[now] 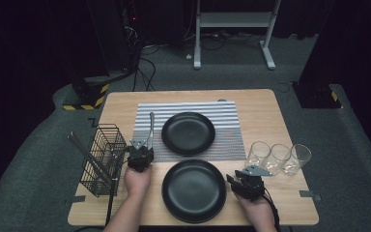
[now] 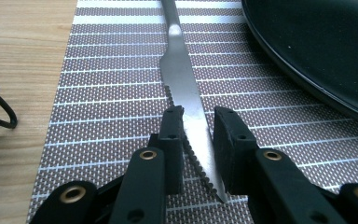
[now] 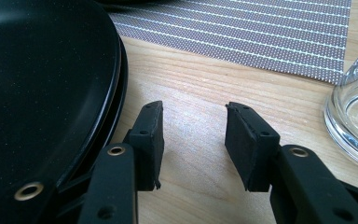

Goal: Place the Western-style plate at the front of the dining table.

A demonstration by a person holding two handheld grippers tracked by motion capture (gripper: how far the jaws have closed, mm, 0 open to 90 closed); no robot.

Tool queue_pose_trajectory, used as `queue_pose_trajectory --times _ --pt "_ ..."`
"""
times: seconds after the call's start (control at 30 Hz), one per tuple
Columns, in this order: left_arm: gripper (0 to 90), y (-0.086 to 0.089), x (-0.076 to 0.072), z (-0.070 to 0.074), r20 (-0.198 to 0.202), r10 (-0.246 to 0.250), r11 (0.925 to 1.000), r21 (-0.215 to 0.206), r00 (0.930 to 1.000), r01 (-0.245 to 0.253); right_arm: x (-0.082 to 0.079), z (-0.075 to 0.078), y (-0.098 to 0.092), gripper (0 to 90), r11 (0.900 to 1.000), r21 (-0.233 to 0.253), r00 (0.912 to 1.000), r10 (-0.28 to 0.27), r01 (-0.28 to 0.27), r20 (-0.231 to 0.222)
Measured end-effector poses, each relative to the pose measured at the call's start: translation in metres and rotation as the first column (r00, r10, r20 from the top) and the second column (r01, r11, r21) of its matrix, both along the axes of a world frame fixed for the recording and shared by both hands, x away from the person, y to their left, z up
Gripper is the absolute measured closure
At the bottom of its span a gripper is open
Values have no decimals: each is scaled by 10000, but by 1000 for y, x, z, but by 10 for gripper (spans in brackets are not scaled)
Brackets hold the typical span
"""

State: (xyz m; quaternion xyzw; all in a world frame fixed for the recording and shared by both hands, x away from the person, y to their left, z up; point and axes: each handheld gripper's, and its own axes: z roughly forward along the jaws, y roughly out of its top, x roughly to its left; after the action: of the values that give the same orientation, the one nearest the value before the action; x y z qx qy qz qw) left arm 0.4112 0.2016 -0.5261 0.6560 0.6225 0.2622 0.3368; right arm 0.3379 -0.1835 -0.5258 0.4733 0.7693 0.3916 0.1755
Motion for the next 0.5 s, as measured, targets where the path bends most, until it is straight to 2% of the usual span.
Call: queue_pose_trajectory --times 0.2,0.37,0.5 --pt "732 1 0 0 -1 47 9999 -113 10000 -47 0 0 0 566 10000 -3 10000 -4 4 -1" --pt "732 1 -1 0 36 279 9995 -172 9996 -279 0 0 0 566 10000 -18 10000 6 -6 -10" --pt "710 3 -1 -1 18 277 9990 -357 9996 -277 0 0 0 566 10000 -19 10000 5 -5 -6"
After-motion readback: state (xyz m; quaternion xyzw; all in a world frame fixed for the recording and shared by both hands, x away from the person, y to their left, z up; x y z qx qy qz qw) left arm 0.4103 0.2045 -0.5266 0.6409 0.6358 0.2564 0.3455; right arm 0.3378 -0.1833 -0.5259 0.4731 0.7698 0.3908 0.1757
